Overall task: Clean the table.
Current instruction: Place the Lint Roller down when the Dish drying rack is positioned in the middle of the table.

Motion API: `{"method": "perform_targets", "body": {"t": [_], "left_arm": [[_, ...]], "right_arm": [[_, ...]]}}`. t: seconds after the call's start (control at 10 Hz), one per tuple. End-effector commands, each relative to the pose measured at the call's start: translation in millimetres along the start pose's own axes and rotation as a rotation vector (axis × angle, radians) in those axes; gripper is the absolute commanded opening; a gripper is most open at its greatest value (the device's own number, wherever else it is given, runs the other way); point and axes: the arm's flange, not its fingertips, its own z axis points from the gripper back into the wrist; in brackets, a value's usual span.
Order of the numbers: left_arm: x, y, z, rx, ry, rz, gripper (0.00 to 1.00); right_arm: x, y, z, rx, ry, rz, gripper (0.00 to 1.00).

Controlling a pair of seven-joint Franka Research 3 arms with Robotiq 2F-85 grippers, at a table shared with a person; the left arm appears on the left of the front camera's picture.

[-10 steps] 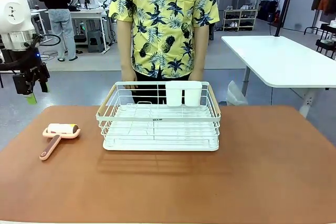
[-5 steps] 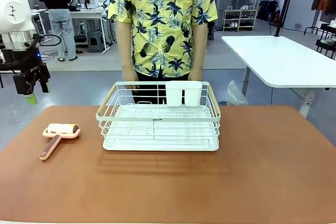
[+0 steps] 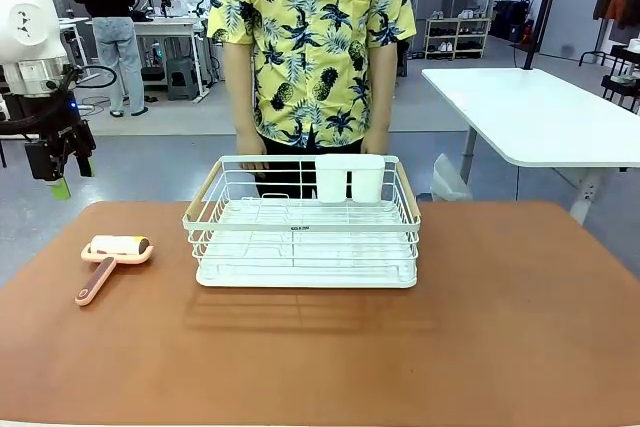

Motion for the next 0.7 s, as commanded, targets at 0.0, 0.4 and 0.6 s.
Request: {"method": "perform_targets", "body": {"t": [0.0, 0.4, 0.6], "left_arm": [[1.5, 0.1, 0.9, -0.004, -0.001, 0.002, 1.0], [1.5, 0.1, 0.9, -0.004, -0.001, 0.002, 1.0], [1.5, 0.1, 0.9, -0.004, -0.001, 0.002, 1.0]], "right_arm": [[-0.7, 2.9, 0.6, 0.014, -0.01, 0.005, 1.0], [-0.7, 2.9, 0.6, 0.014, -0.01, 0.005, 1.0], [-0.7, 2.9, 0.6, 0.014, -0.01, 0.005, 1.0]]}}
